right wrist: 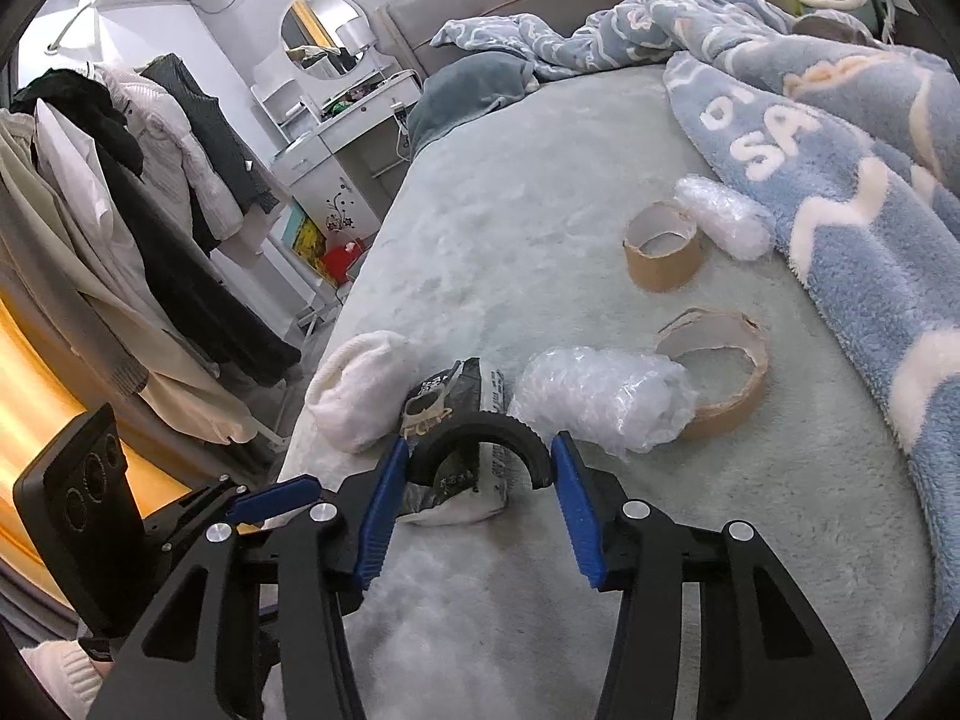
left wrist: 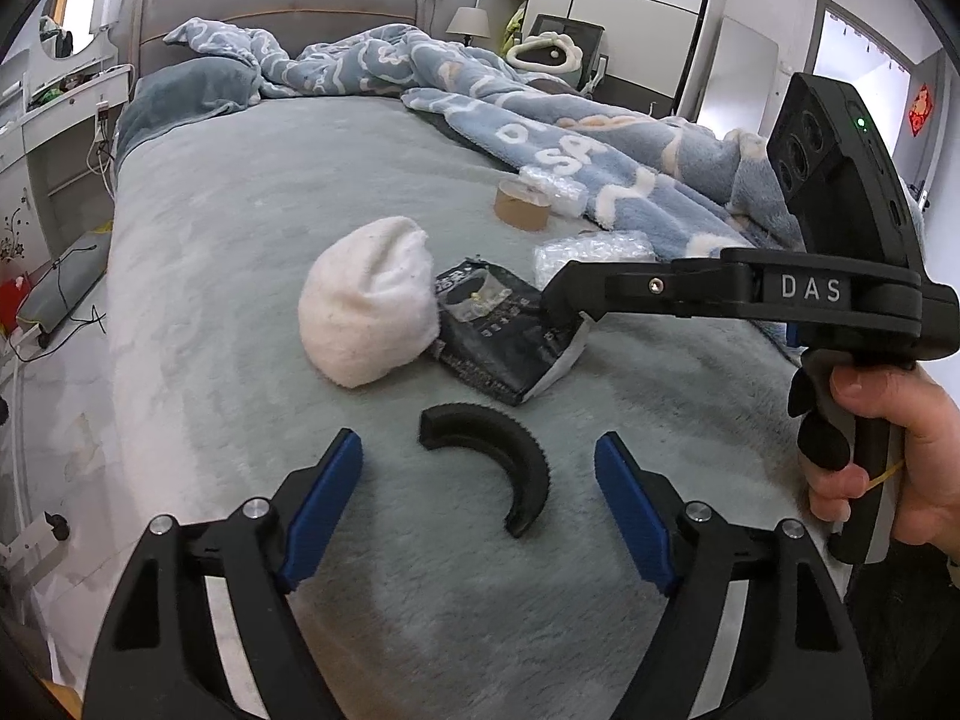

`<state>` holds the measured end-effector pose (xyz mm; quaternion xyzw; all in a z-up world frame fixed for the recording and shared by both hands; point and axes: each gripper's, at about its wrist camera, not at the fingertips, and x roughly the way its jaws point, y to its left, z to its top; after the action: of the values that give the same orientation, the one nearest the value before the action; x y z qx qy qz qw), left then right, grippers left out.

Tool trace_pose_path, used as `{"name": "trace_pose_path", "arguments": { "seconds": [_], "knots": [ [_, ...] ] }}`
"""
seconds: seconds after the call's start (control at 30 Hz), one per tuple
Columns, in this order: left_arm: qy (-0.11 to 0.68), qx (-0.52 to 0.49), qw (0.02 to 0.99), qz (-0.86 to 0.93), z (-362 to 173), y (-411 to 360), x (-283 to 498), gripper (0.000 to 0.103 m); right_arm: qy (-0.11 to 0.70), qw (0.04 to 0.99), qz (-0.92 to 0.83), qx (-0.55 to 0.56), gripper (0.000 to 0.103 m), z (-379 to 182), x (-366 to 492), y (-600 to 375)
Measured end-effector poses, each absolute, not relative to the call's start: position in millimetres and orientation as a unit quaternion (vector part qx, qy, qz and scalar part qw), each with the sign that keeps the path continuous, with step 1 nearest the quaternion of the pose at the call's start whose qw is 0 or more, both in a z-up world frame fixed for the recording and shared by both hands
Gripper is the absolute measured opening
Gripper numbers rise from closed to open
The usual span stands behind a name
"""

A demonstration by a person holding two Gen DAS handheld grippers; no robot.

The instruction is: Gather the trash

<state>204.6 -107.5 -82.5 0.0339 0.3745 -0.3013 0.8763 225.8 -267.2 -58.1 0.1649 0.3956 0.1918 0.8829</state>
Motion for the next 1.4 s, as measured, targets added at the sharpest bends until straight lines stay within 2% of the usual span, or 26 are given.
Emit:
{"name": "trace_pose_path", "arguments": {
  "seconds": [0.17, 0.37, 0.43, 0.57, 0.63, 0.7, 0.97, 1.4],
  "knots": [
    [0.375, 0.03, 0.878, -0.295, -83, -111, 207, 0.08, 0.387, 0.881, 0.207, 0.177, 0.05, -55, 225, -269],
    [0.384, 0.018, 0.88, -0.28, -85, -112, 216, 0.07, 0.381, 0.88, 0.218, 0.184, 0.05, -49, 225, -269],
    [0.388, 0.017, 0.879, -0.276, -86, -113, 217, 0.062, 0.379, 0.879, 0.221, 0.186, 0.05, -47, 225, -268],
    [0.394, 0.016, 0.878, -0.27, -87, -114, 218, 0.056, 0.377, 0.88, 0.224, 0.185, 0.05, -42, 225, -264],
    [0.395, 0.019, 0.88, -0.263, -87, -113, 218, 0.046, 0.377, 0.879, 0.225, 0.184, 0.05, -40, 226, -260],
    [0.397, 0.023, 0.88, -0.258, -87, -112, 218, 0.041, 0.378, 0.88, 0.224, 0.179, 0.05, -38, 226, -257],
    [0.391, 0.011, 0.884, -0.257, -81, -105, 215, 0.039, 0.381, 0.885, 0.215, 0.159, 0.05, -34, 224, -248],
    [0.393, -0.062, 0.894, -0.208, -66, -60, 206, 0.039, 0.374, 0.891, 0.221, 0.134, 0.05, -5, 211, -220]
  ]
}}
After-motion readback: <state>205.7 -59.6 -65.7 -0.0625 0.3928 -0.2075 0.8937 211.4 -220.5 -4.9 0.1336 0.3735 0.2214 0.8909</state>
